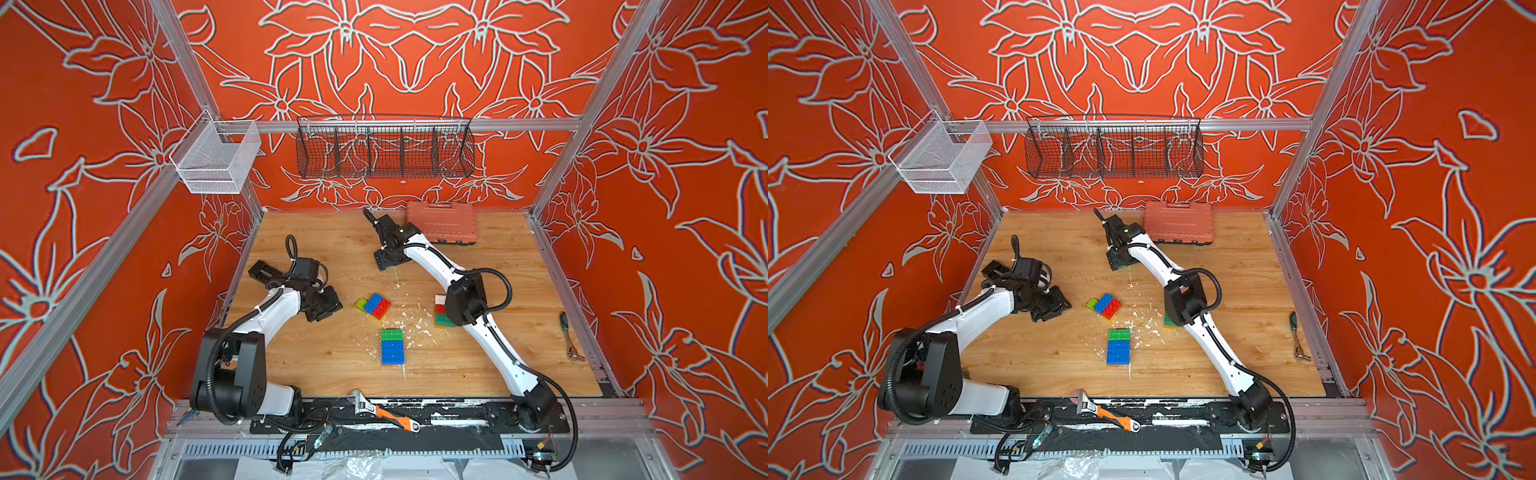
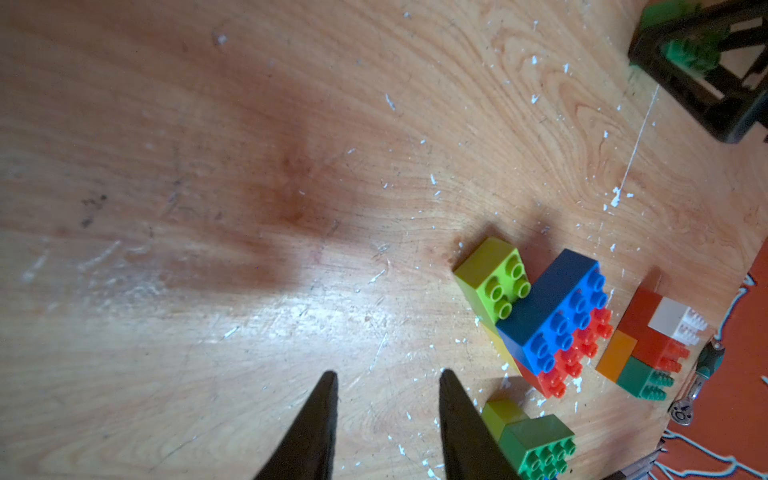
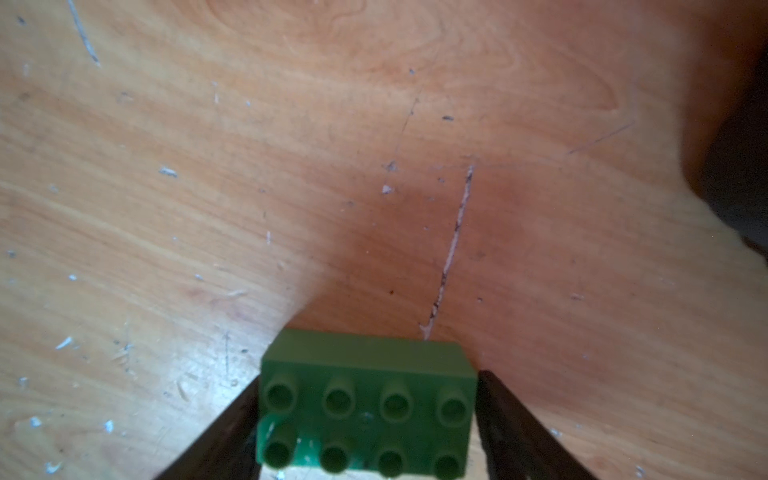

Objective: Assemble a rectangle with lego
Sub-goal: Pick up the lego brick from the center of the board.

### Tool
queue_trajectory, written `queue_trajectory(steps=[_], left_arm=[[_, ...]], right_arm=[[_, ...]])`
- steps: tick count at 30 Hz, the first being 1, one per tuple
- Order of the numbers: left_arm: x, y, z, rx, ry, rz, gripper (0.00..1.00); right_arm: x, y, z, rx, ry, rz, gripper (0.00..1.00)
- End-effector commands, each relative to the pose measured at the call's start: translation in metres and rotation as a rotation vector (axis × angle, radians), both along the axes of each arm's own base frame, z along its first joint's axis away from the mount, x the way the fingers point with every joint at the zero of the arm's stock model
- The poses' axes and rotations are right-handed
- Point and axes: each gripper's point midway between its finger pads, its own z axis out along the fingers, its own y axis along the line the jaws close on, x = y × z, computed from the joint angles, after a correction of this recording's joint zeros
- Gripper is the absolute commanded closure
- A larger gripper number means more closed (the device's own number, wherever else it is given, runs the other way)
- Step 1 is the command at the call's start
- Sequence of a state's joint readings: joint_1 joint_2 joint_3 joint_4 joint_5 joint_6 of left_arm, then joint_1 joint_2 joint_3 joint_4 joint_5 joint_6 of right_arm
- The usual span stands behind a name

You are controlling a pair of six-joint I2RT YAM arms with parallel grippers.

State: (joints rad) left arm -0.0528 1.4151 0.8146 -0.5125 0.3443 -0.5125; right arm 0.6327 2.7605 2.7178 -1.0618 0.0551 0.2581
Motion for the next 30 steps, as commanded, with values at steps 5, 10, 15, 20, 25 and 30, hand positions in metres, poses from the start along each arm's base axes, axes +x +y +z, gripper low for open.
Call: queue_trajectory(steps=[5, 10, 15, 20, 25, 30], left_arm=[[-0.007, -0.001, -0.005, -0.005, 0.013, -0.012, 0.61], [-0.006, -0.001, 0.000, -0.008, 0.002, -0.012, 0.61], [-0.006, -0.002, 0.003, -0.020, -0.013, 0.001, 0.61], [-0.005, 0.001, 0.005, -0.007, -0.016, 0.010, 0.61], [-0.007, 0.008, 0.009, 0.032, -0.023, 0.034, 0.61], [-0.018, 0.019, 0.017, 0.080, -0.032, 0.073, 0.61]], right_arm=[[0.001, -0.005, 0.000, -0.042, -0.017, -0.010, 0.36], [-0.004, 0.000, 0.021, -0.067, -0.056, 0.065, 0.43], [-0.014, 0.009, 0.050, -0.038, -0.071, 0.159, 0.52], [-0.040, 0.014, 0.072, -0.059, -0.069, 0.246, 0.60], [-0.074, 0.041, 0.098, -0.025, -0.082, 0.335, 0.62], [-0.114, 0.063, 0.106, 0.010, -0.050, 0.374, 0.63]])
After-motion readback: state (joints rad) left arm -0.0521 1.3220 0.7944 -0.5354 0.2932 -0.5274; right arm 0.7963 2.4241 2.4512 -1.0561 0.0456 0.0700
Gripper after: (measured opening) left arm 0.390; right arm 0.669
